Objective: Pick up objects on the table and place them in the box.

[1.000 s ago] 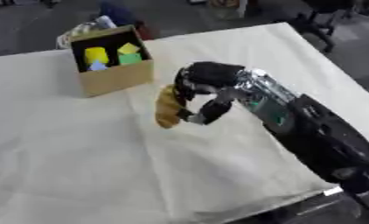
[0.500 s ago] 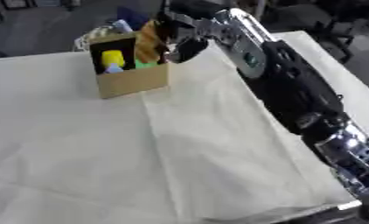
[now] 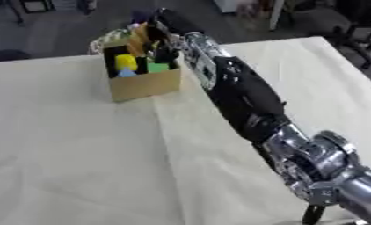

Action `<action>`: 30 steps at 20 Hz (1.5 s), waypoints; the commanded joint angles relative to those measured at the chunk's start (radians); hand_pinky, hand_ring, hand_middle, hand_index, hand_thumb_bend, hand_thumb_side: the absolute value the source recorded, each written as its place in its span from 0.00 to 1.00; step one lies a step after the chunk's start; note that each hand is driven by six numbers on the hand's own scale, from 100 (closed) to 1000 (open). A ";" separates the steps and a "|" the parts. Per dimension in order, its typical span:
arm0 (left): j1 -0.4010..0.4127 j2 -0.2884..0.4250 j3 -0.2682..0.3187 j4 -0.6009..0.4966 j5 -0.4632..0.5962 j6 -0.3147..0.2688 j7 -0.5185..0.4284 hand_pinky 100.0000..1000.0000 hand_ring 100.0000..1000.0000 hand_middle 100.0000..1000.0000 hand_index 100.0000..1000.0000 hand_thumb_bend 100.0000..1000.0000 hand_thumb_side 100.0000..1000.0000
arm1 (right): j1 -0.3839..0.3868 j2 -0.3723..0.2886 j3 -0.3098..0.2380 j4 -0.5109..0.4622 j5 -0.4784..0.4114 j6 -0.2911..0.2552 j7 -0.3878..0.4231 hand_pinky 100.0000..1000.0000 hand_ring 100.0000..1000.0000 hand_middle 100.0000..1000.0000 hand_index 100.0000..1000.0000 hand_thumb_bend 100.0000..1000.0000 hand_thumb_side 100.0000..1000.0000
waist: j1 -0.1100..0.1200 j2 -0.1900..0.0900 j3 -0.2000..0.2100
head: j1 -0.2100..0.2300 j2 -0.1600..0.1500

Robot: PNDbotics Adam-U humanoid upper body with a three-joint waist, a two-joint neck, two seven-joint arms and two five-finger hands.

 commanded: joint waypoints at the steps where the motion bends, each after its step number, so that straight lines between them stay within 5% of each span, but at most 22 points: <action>1: -0.014 0.008 0.001 -0.016 0.002 0.000 -0.002 0.66 0.60 0.58 0.81 0.00 0.79 | -0.023 0.012 -0.020 0.029 0.044 0.036 -0.002 0.63 0.67 0.71 0.95 0.00 0.28 | 0.020 0.000 0.001 | -0.006 -0.011; 2: -0.014 0.008 0.001 -0.016 0.002 0.001 -0.002 0.66 0.60 0.58 0.81 0.00 0.79 | -0.021 0.013 -0.018 0.033 0.046 0.045 0.015 0.66 0.71 0.78 1.00 0.00 0.43 | 0.020 -0.001 0.000 | -0.005 -0.010; 5: -0.010 0.009 0.003 -0.016 0.001 0.001 0.000 0.66 0.60 0.58 0.81 0.00 0.79 | -0.022 0.005 -0.002 0.013 0.062 0.045 0.056 0.69 0.75 0.86 1.00 0.00 0.49 | 0.017 -0.006 -0.006 | -0.001 -0.006; 11: 0.005 0.013 0.010 -0.013 -0.002 0.002 0.007 0.66 0.60 0.57 0.81 0.00 0.79 | -0.016 -0.045 0.044 -0.100 0.031 -0.025 0.105 0.70 0.76 0.88 1.00 0.00 0.36 | 0.012 -0.023 -0.044 | 0.018 0.011; 15: 0.024 0.018 0.024 -0.010 -0.007 0.003 0.020 0.66 0.60 0.58 0.81 0.00 0.79 | 0.038 -0.136 0.087 -0.271 -0.129 -0.093 0.138 0.66 0.73 0.82 1.00 0.00 0.24 | 0.004 -0.036 -0.087 | 0.054 0.029; 19: 0.038 0.025 0.039 -0.010 -0.015 -0.005 0.033 0.66 0.60 0.58 0.81 0.00 0.78 | 0.181 -0.256 0.106 -0.527 -0.382 -0.089 0.135 0.61 0.70 0.79 1.00 0.00 0.18 | -0.009 -0.039 -0.133 | 0.110 0.047; 23: 0.048 0.022 0.050 -0.011 -0.014 -0.022 0.049 0.66 0.61 0.59 0.81 0.00 0.78 | 0.395 -0.330 0.074 -0.783 -0.641 -0.028 0.076 0.56 0.65 0.74 0.98 0.00 0.27 | -0.016 -0.034 -0.170 | 0.180 0.053; 30: 0.061 0.004 0.061 -0.001 0.003 -0.059 0.090 0.66 0.61 0.60 0.81 0.00 0.78 | 0.692 -0.270 0.017 -1.008 -0.859 0.000 -0.045 0.53 0.66 0.73 0.94 0.00 0.44 | -0.012 -0.028 -0.200 | 0.288 0.054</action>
